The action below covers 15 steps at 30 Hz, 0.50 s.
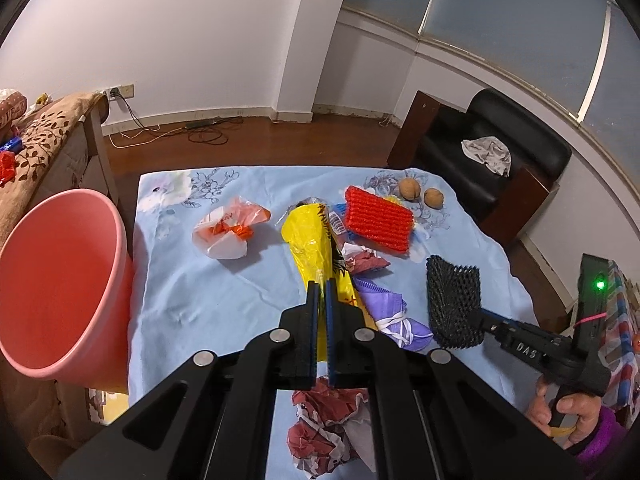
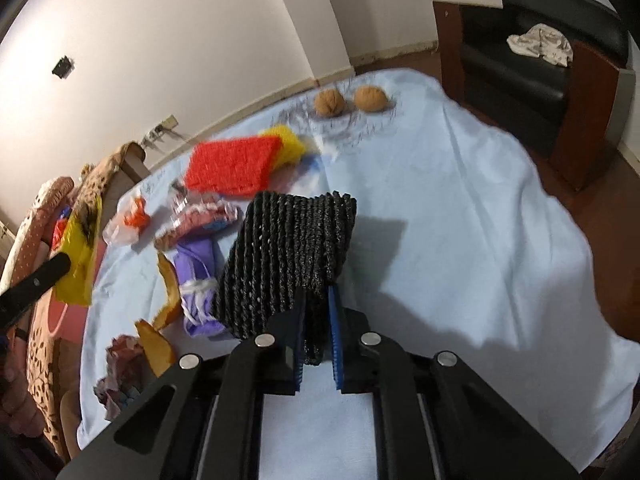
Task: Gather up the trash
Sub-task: 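Lift the yellow wrapper with the left gripper while the right gripper grasps the black mesh pad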
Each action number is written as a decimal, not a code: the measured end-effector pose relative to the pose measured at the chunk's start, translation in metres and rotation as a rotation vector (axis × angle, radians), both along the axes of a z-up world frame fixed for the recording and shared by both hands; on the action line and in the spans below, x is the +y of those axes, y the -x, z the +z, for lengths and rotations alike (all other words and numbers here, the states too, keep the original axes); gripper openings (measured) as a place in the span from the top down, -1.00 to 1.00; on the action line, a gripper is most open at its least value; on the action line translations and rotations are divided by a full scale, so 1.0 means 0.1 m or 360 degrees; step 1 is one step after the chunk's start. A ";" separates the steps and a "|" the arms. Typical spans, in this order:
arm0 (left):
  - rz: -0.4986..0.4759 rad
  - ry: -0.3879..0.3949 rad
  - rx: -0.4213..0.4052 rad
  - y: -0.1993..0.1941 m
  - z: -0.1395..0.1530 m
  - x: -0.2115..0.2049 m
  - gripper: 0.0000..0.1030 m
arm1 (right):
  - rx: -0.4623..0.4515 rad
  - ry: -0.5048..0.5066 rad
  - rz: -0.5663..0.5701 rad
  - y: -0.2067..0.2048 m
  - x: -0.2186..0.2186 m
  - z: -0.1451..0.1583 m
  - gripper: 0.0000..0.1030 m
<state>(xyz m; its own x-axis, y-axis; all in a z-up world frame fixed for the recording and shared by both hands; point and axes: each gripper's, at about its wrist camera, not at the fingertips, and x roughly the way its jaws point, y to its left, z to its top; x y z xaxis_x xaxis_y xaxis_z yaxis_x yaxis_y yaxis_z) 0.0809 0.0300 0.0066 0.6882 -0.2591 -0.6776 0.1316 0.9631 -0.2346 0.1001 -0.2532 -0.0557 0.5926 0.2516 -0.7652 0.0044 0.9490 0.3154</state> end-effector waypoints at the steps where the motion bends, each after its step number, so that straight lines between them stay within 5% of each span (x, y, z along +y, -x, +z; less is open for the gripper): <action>1: 0.0003 0.0004 -0.0005 0.01 0.01 0.01 0.94 | -0.0028 0.0000 -0.0002 0.01 0.00 0.05 0.82; 15: 0.0136 -0.0003 -0.0112 0.13 0.23 0.30 0.94 | -0.0303 -0.0008 0.0163 -0.12 0.43 0.69 0.82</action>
<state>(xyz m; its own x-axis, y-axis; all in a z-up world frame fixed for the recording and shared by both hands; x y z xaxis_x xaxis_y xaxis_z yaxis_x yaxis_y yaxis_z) 0.0682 0.0601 0.0295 0.7536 -0.1965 -0.6272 0.0652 0.9719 -0.2262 0.1121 -0.2102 0.0131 0.6974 0.3214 -0.6406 -0.1522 0.9399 0.3058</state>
